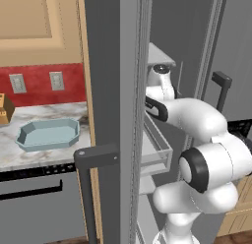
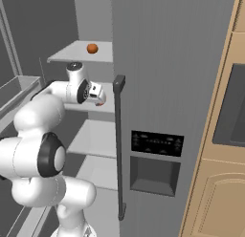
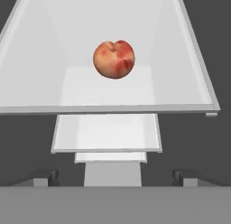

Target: Pick the tangerine and peach from the fridge and place them inside the tupperware on the counter.

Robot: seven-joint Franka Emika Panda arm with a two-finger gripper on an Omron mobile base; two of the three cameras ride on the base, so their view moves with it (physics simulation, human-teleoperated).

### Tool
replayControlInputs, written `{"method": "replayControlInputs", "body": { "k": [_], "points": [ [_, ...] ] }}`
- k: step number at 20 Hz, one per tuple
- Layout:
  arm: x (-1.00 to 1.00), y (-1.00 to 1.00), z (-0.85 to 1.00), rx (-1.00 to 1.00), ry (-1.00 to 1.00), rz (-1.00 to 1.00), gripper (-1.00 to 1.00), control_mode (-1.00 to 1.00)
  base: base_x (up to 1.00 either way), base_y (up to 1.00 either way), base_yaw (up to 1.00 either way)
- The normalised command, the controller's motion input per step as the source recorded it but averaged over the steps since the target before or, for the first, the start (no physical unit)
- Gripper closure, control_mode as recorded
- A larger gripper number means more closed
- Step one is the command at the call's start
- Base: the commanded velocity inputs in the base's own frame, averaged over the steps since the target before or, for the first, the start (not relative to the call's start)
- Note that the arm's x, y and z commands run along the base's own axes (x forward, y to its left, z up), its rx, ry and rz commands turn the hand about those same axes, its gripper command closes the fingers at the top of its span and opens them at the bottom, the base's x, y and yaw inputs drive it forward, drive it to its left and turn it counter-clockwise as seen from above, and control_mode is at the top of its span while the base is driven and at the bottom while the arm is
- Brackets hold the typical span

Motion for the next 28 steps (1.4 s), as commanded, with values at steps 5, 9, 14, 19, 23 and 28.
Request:
{"method": "replayControlInputs", "body": {
  "k": [5,9,14,19,23,28],
  "points": [
    [0.22,0.01,-0.15,0.0,0.0,0.0,-1.0,-1.0,0.0,0.0,0.0],
    [0.23,0.0,-0.09,0.0,0.0,0.0,-1.0,-1.0,0.0,0.0,0.0],
    [0.25,0.0,-0.06,0.0,0.0,0.0,-1.0,-1.0,0.0,0.0,0.0],
    [0.29,0.0,-0.05,0.0,0.0,0.0,-1.0,-1.0,0.0,0.0,0.0],
    [0.27,0.0,-0.1,0.0,0.0,0.0,-1.0,-1.0,0.0,0.0,0.0],
    [0.24,0.01,-0.16,0.0,0.0,0.0,-1.0,-1.0,0.0,0.0,0.0]
  ]
}}
